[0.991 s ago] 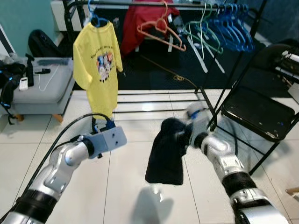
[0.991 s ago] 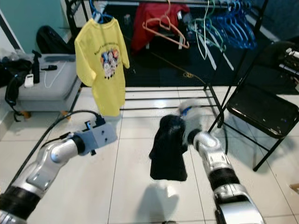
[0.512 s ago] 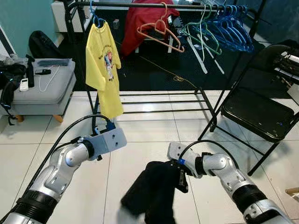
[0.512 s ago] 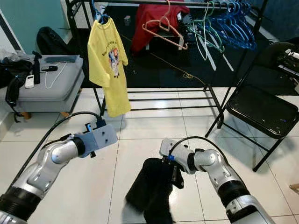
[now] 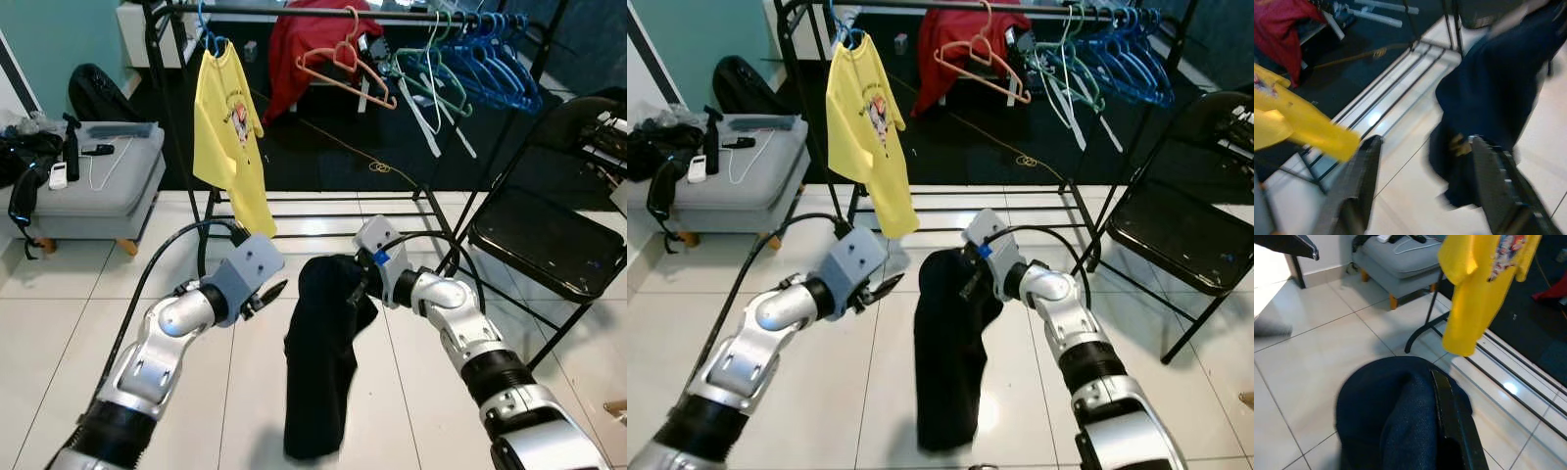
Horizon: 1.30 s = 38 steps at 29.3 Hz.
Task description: Hang hanger
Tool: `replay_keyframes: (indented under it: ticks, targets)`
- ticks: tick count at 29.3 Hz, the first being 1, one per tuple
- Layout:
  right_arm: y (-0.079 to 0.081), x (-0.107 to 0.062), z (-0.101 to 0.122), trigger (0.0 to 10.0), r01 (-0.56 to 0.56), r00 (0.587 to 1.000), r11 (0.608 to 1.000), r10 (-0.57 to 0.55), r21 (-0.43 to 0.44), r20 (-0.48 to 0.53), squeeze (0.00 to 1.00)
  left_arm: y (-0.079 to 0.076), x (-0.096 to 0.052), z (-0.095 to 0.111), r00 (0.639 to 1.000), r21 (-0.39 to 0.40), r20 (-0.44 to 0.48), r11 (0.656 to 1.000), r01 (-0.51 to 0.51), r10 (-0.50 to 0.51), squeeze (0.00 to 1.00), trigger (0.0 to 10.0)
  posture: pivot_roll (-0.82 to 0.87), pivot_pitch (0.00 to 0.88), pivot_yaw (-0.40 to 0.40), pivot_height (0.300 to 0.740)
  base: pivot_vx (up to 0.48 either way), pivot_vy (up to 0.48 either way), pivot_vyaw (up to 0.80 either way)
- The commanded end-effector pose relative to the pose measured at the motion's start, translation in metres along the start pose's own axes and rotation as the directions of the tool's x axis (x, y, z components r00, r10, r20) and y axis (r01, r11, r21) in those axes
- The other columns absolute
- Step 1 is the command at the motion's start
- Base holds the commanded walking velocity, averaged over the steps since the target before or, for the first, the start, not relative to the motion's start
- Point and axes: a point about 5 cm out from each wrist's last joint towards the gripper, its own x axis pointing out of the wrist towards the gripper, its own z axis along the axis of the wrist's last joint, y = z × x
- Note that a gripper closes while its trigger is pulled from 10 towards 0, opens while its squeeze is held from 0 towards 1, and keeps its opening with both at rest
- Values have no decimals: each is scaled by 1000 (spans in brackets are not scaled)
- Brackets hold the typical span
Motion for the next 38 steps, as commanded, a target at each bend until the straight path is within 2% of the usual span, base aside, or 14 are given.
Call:
replay_keyframes:
  ticks: [1, 3, 9, 10, 12, 19, 21, 22, 23, 25, 27, 30, 31, 38]
  targets:
    - [-9, 2, 7, 0, 67, 998, 997, -67, 36, 11, 0, 0, 5, 9, 1000, -54, 13, 998, -15, 16, 1000, 10000, -34, 126, -27, 740, 0, 0, 0]
    - [-13, 4, 8, 0, 106, 994, 993, -105, 55, -14, 0, 1, 17, 21, 998, -131, 27, 990, -57, 61, 1000, 10000, -30, 124, -29, 740, 0, 0, 0]
    - [-22, 4, 8, 0, 215, 976, 974, -213, 68, -41, 0, 1, 26, 28, 996, -147, 21, 985, -85, 89, 1000, 10000, -33, 121, -25, 740, 0, 0, 0]
    - [-26, 3, 8, 0, 258, 966, 962, -255, 92, -44, 0, -1, 26, 29, 996, -154, 19, 985, -81, 85, 0, 10000, -34, 122, -23, 740, 0, 0, 0]
    - [-33, 2, 8, 0, 322, 947, 938, -318, 129, -50, 0, -4, 25, 30, 997, -185, -2, 980, -76, 76, 0, 10000, -32, 123, -24, 740, 0, 0, 0]
    - [-38, 0, 9, 0, 380, 925, 912, -376, 157, -56, 0, -11, 25, 29, 999, -211, -45, 977, -28, 19, 0, 10000, -28, 122, -25, 740, 0, 0, 0]
    - [-37, 4, 17, 0, 359, 931, 908, -363, 215, -22, 0, -23, 25, 30, 998, -147, -38, 988, 45, -51, 0, 10000, -29, 122, -23, 740, 0, 0, 0]
    - [-37, 4, 17, 0, 359, 931, 908, -363, 215, -22, 0, -23, 25, 30, 998, -147, -38, 988, 45, -51, 0, 10000, -29, 122, -23, 740, 0, 0, 0]
    - [-30, 10, 27, 0, 278, 954, 924, -297, 263, 36, 0, -31, 28, 37, 997, -85, 37, 994, 73, -70, 0, 10000, -29, 121, -24, 740, 0, 0, 0]
    - [-27, 13, 32, 0, 253, 960, 932, -275, 259, 49, 0, -35, 32, 38, 997, -41, 53, 997, 63, -61, 0, 10000, -29, 121, -24, 740, 0, 0, 0]
    - [-27, 15, 35, 0, 264, 957, 927, -286, 264, 46, 0, -37, 36, 38, 999, -38, 30, 999, 36, -34, 0, 10000, -30, 121, -24, 740, 0, 0, 0]
    - [-27, 16, 38, 0, 275, 952, 916, -301, 291, 48, 0, -42, 41, 38, 1000, -79, 7, 997, 13, -13, 0, 10000, -28, 122, -23, 740, 0, 0, 0]
    - [-25, 18, 41, 0, 274, 951, 909, -306, 313, 55, 0, -46, 44, 39, 1000, -124, -16, 992, -9, 7, 0, 10000, -28, 122, -23, 740, 0, 0, 0]
    - [-12, 24, 49, 0, 225, 961, 919, -264, 323, 84, 0, -50, 56, 29, 989, -275, -131, 956, -102, 67, 0, 10000, -33, 123, -20, 740, 0, 0, 0]
